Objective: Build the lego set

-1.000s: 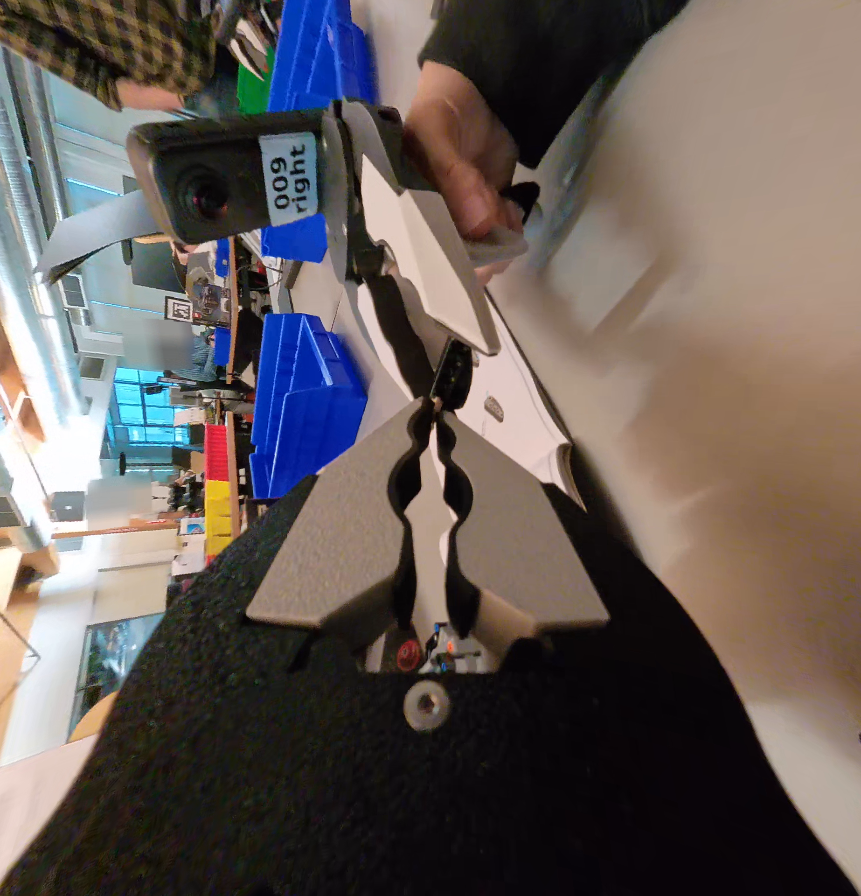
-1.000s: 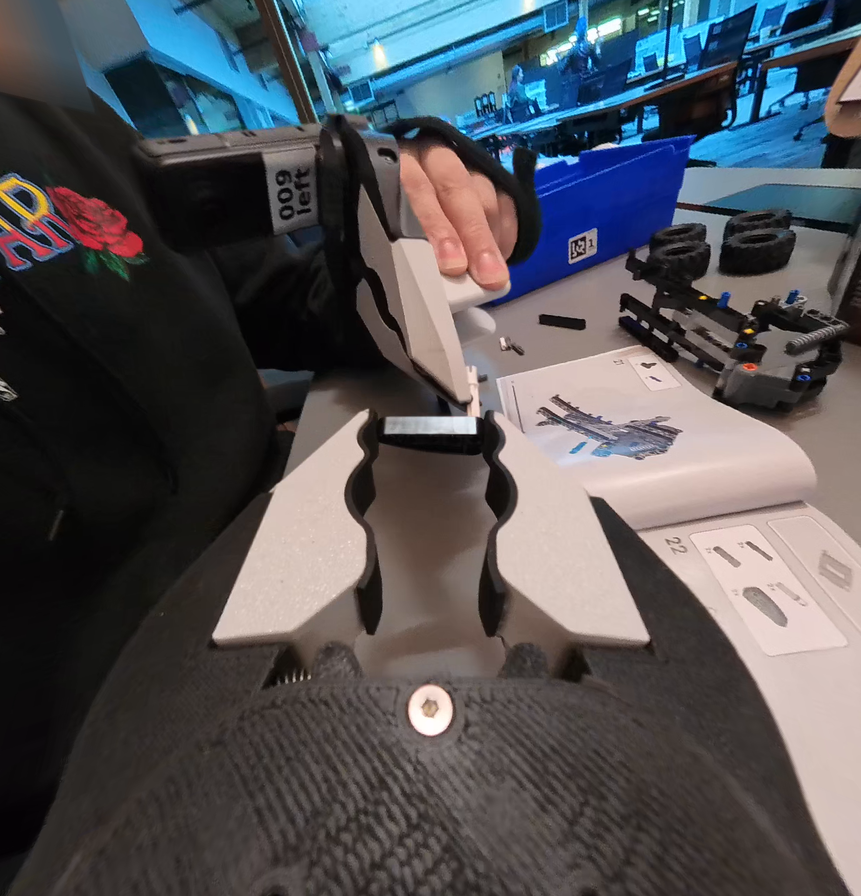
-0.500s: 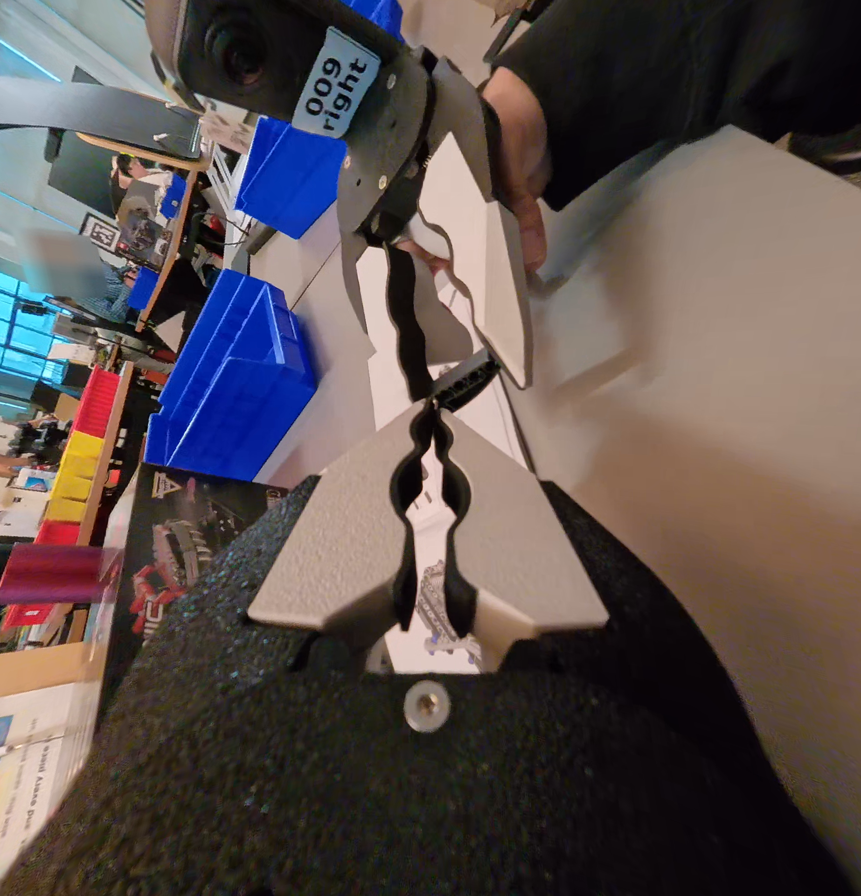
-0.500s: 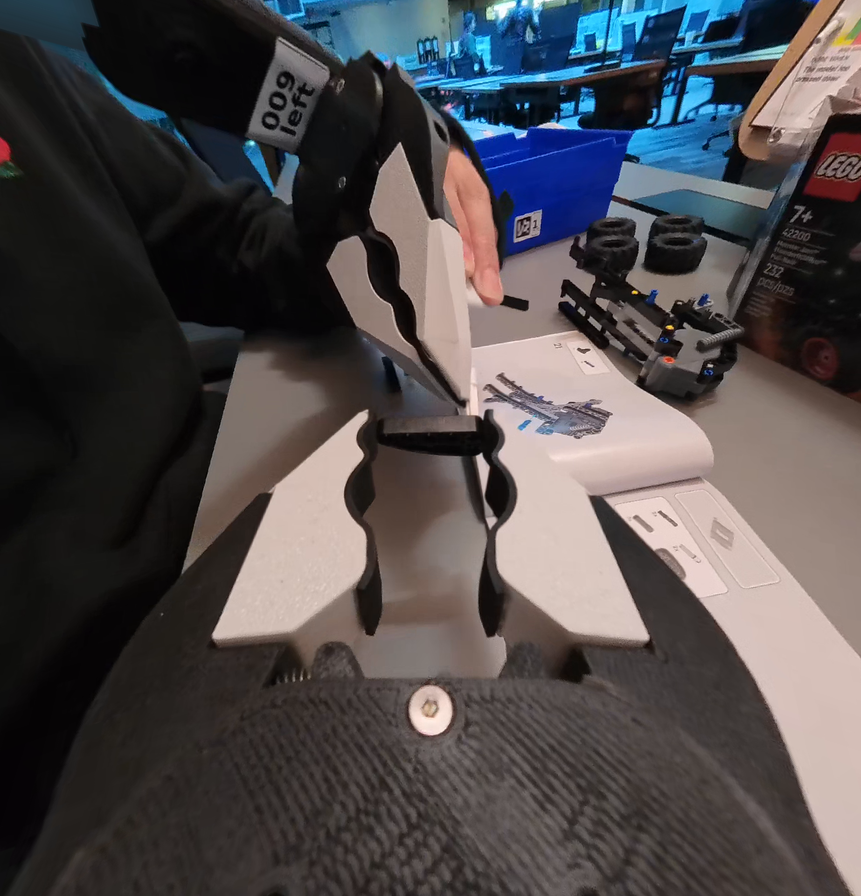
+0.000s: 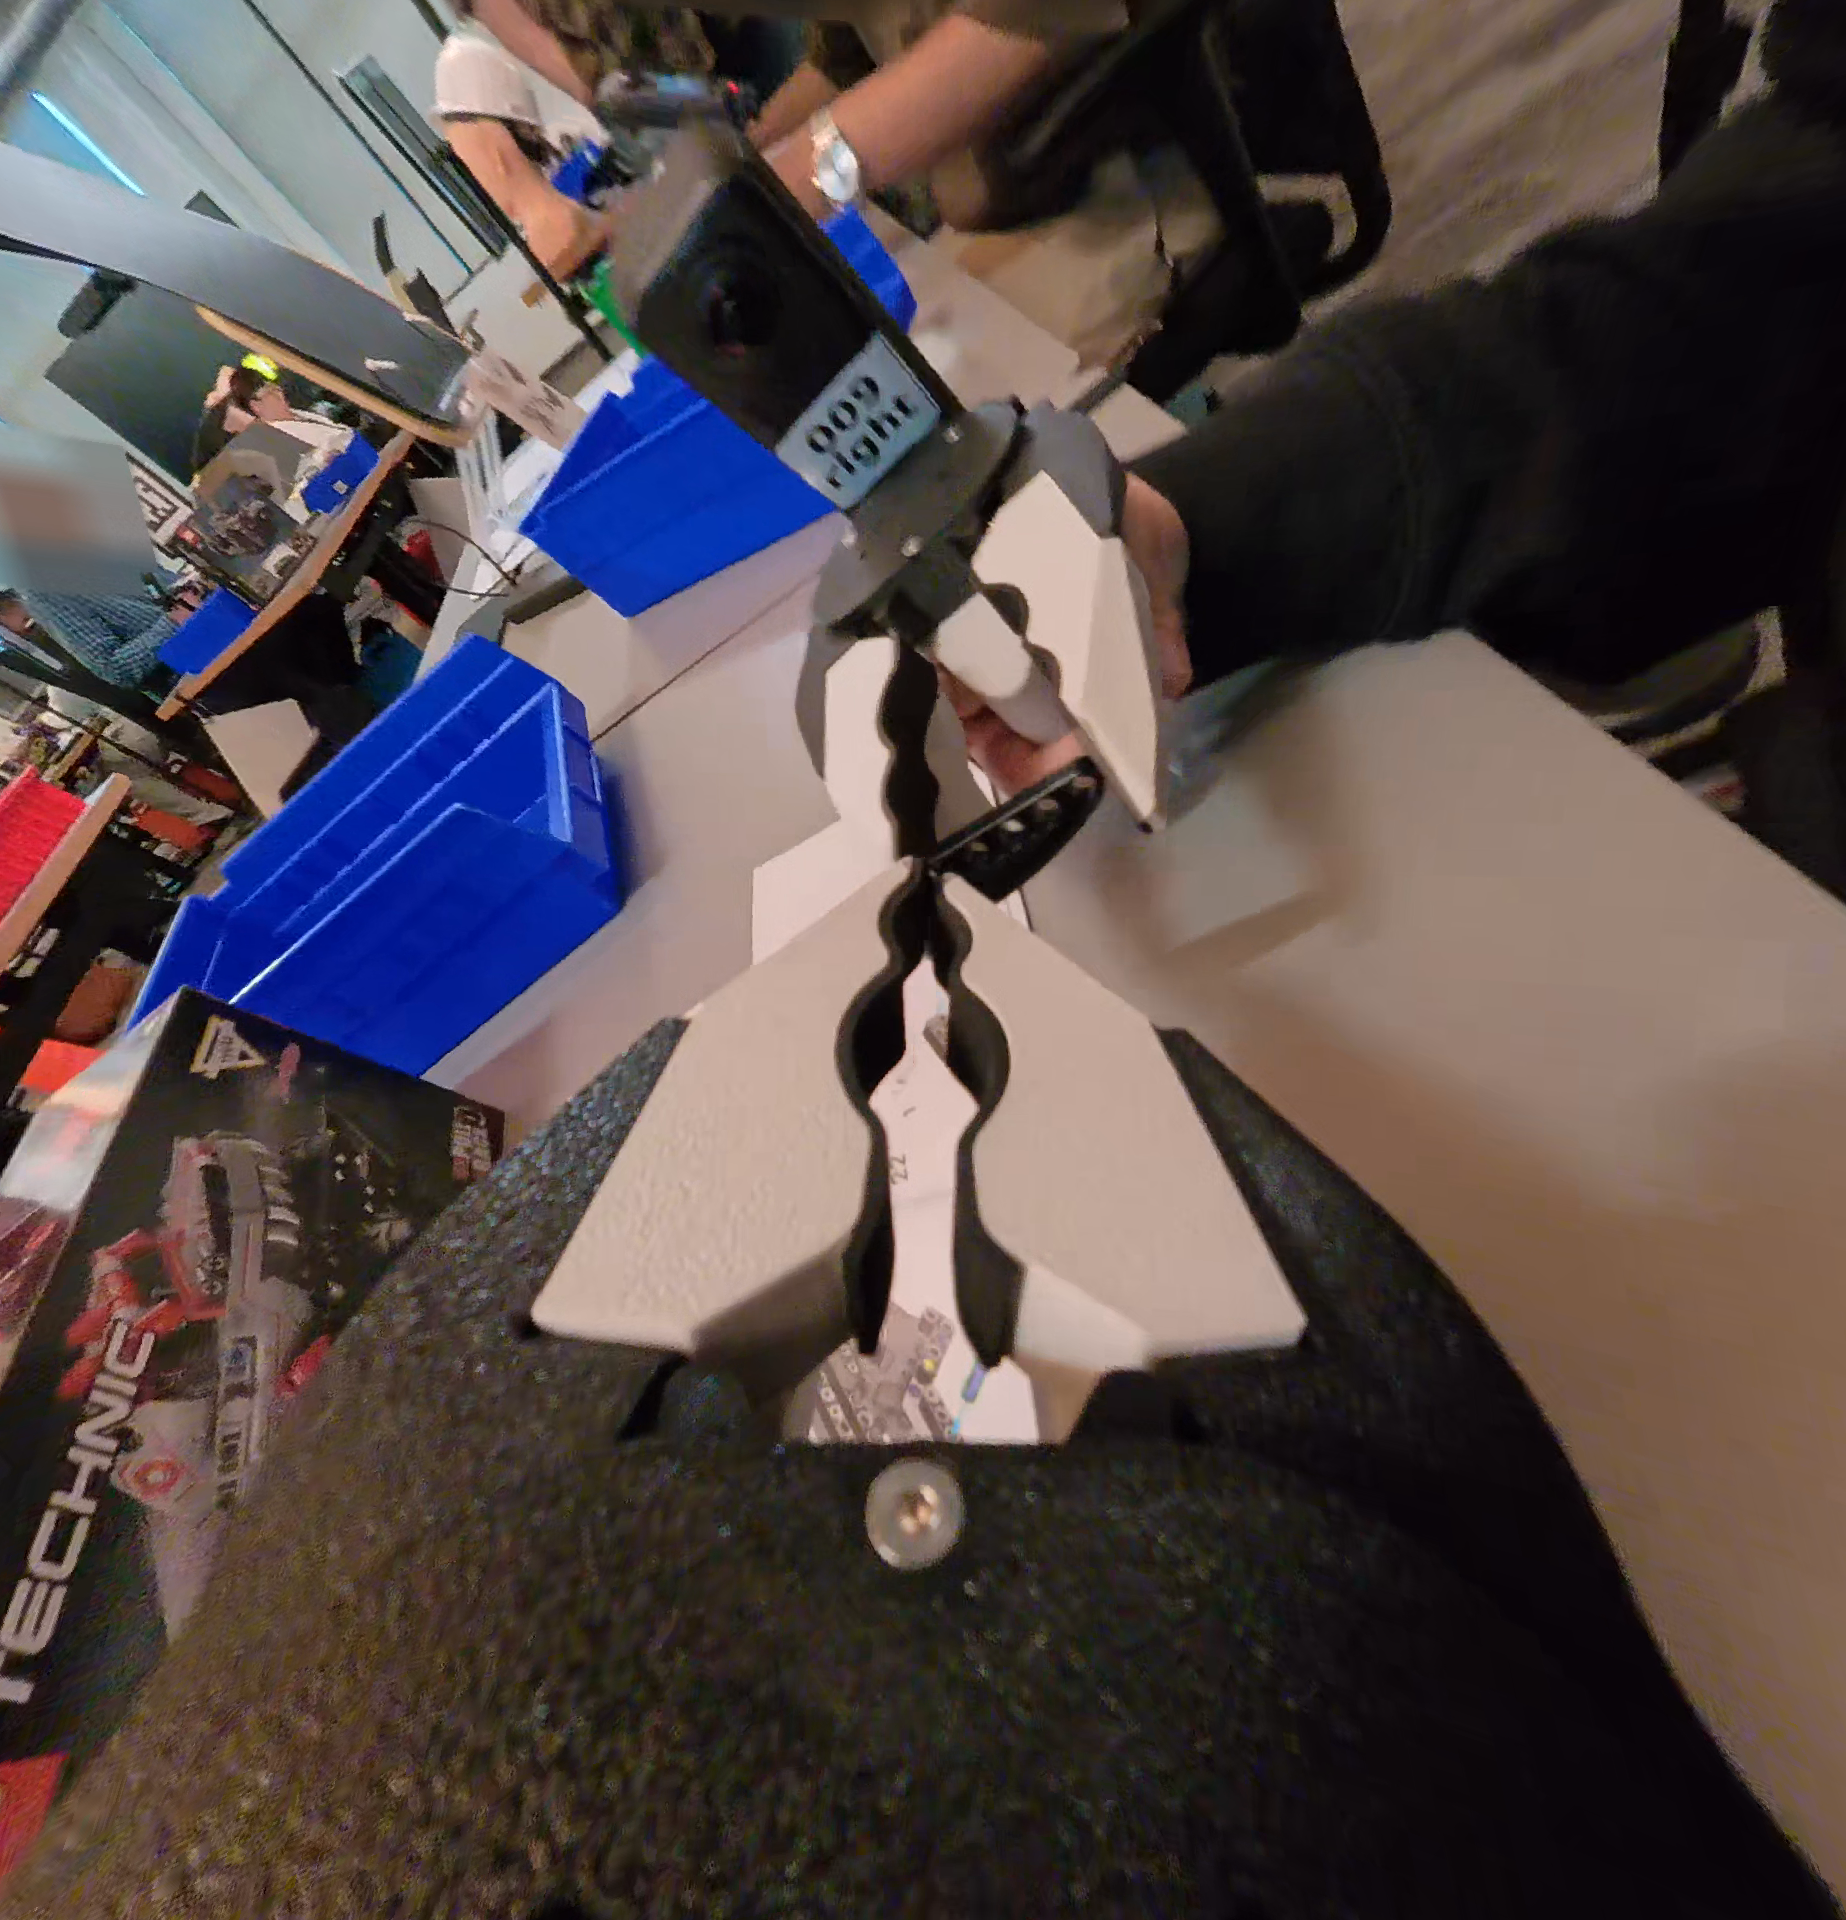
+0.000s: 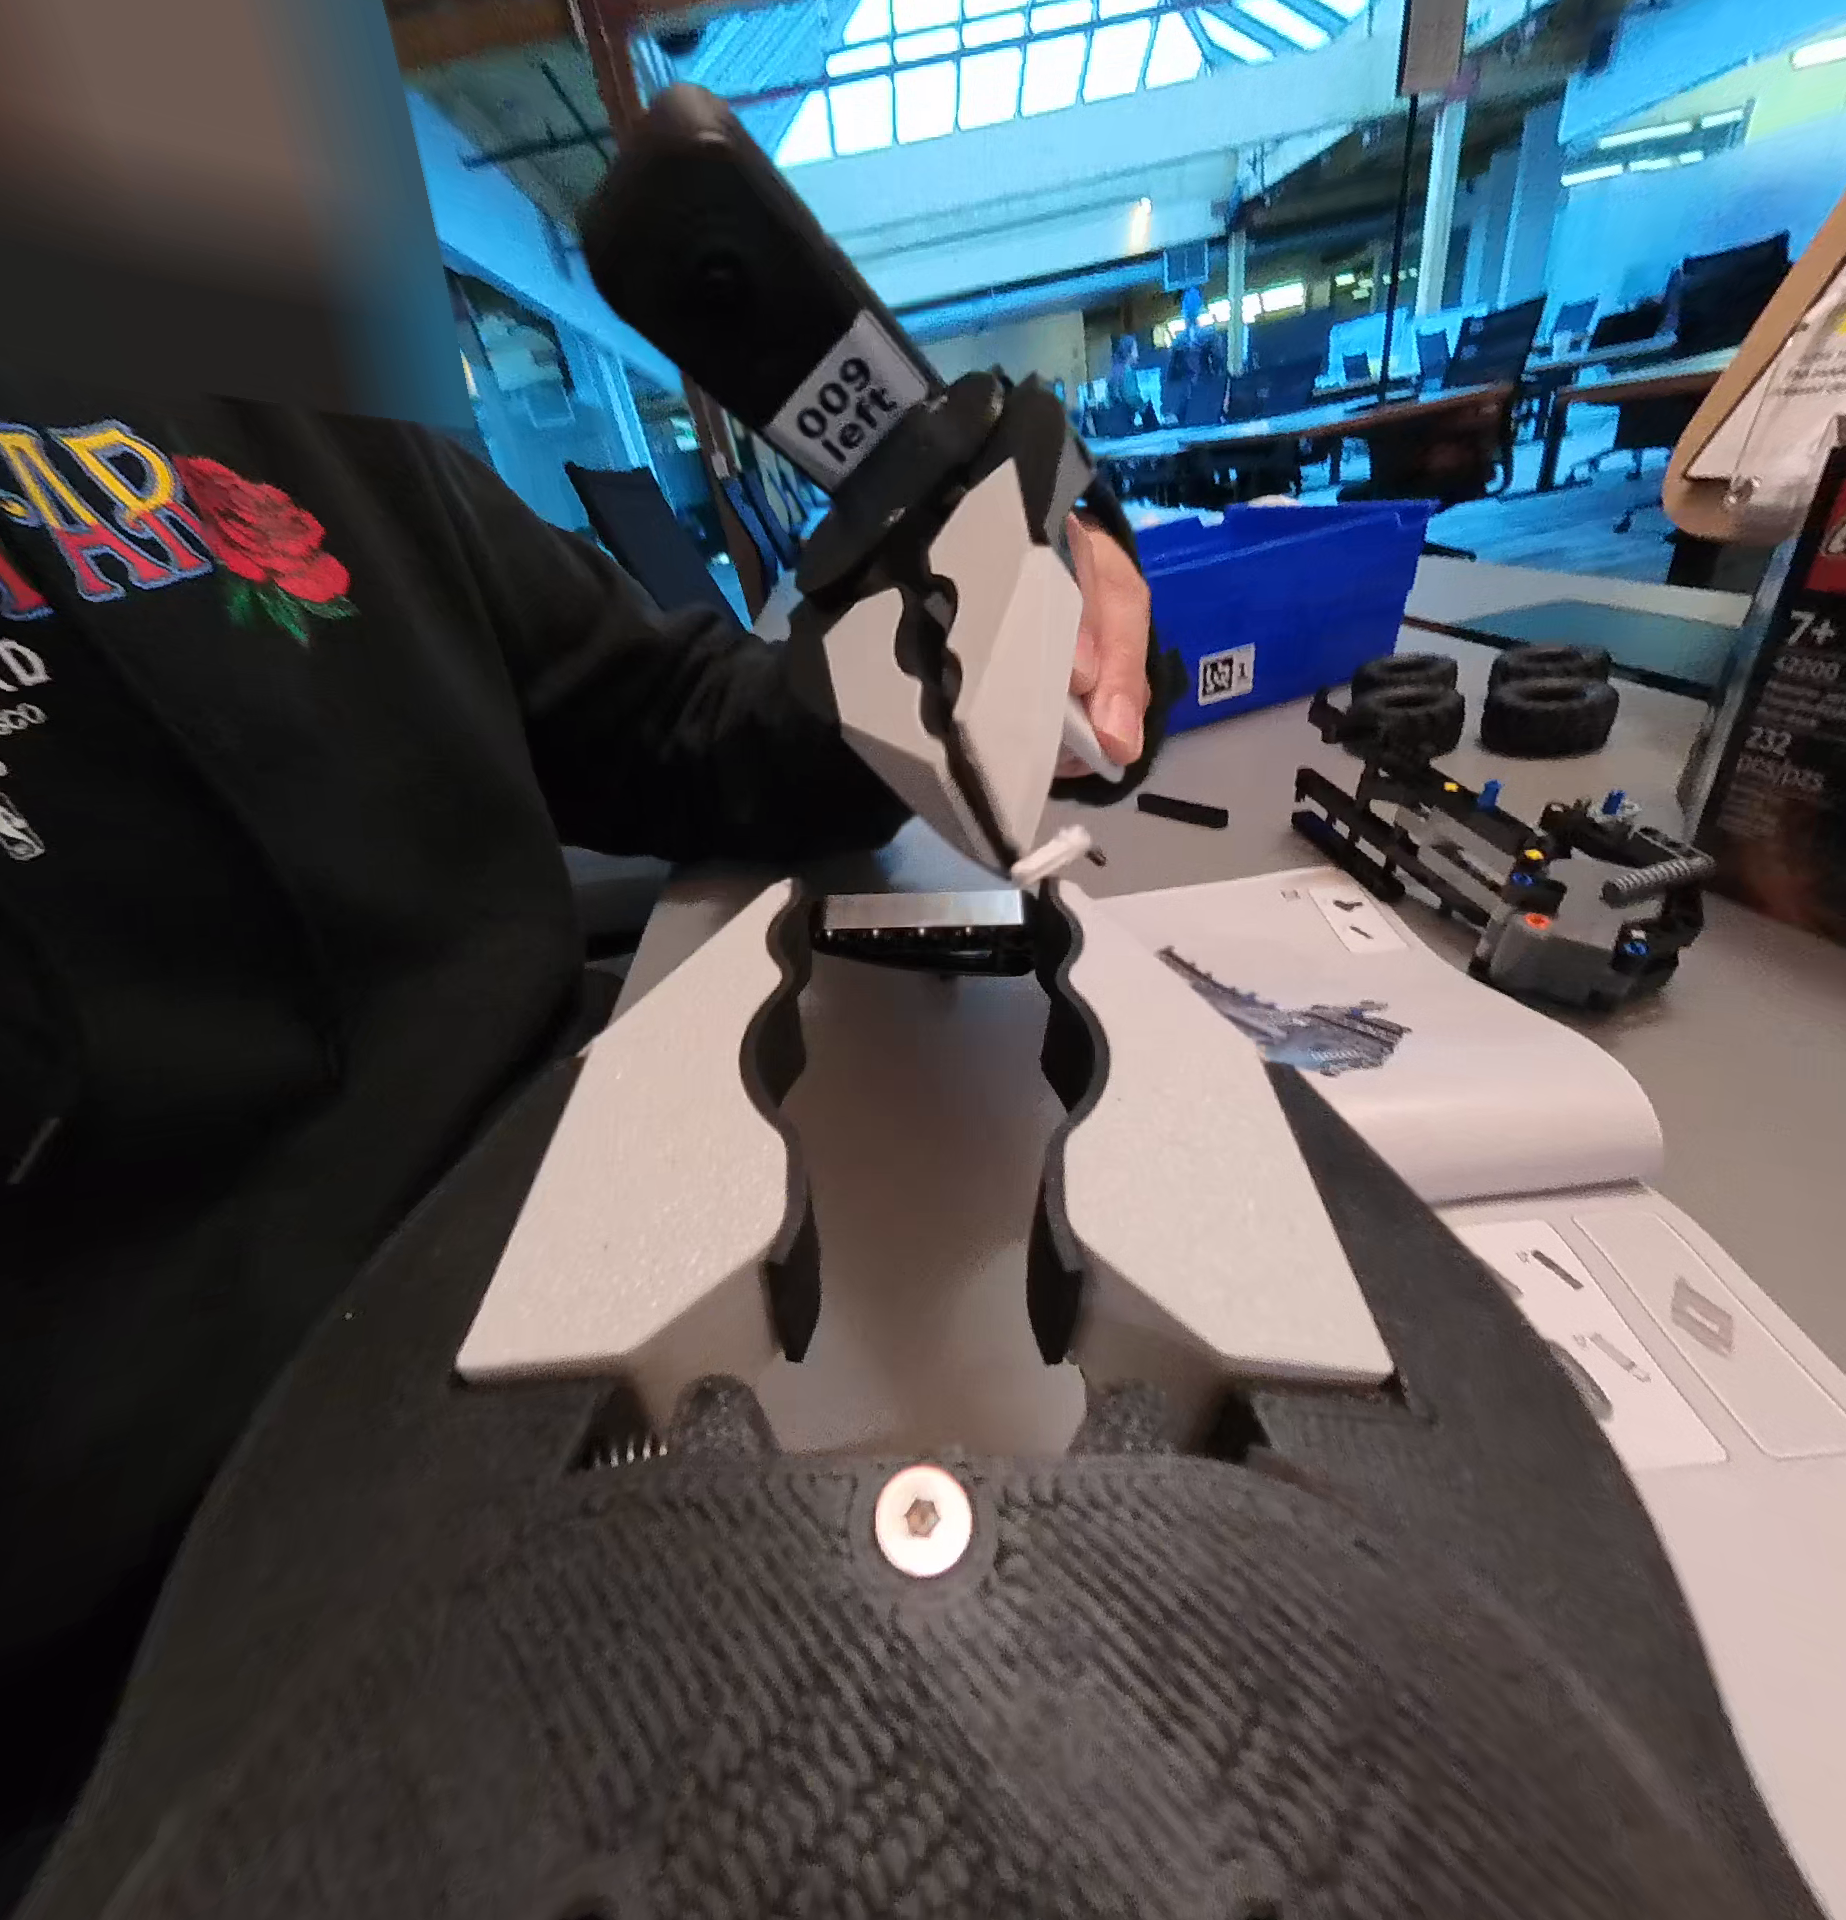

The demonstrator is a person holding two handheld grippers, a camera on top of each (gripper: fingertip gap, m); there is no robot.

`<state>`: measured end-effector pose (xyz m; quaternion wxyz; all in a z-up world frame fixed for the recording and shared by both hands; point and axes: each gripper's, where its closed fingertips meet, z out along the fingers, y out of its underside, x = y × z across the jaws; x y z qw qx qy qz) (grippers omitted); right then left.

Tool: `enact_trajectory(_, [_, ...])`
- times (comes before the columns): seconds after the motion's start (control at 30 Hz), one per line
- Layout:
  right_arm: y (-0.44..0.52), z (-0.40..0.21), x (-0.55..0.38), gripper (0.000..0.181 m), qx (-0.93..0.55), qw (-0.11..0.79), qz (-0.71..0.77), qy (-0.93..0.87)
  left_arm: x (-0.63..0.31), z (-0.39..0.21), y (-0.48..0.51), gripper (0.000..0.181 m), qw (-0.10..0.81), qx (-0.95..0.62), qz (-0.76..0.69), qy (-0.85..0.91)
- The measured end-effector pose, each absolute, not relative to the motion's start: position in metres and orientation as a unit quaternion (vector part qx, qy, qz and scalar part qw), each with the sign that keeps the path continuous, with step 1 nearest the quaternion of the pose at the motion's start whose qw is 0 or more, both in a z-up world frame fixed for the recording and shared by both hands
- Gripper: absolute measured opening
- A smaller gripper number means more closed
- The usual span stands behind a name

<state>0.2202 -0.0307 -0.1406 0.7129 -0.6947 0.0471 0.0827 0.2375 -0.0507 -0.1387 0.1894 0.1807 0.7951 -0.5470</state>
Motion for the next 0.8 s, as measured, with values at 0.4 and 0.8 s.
enact_trajectory(0.4, [-0.05,-0.164,0.24,0.042,-0.758,0.647,0.005,0.086,0.257,-0.139,-0.034,0.0,0.132,0.1,-0.525,0.835])
enact_trajectory(0.8, [-0.181,-0.196,0.295,0.041,-0.795,0.507,-0.186,0.277,0.276,-0.201,-0.041,0.016,0.099,-0.008,-0.361,0.927])
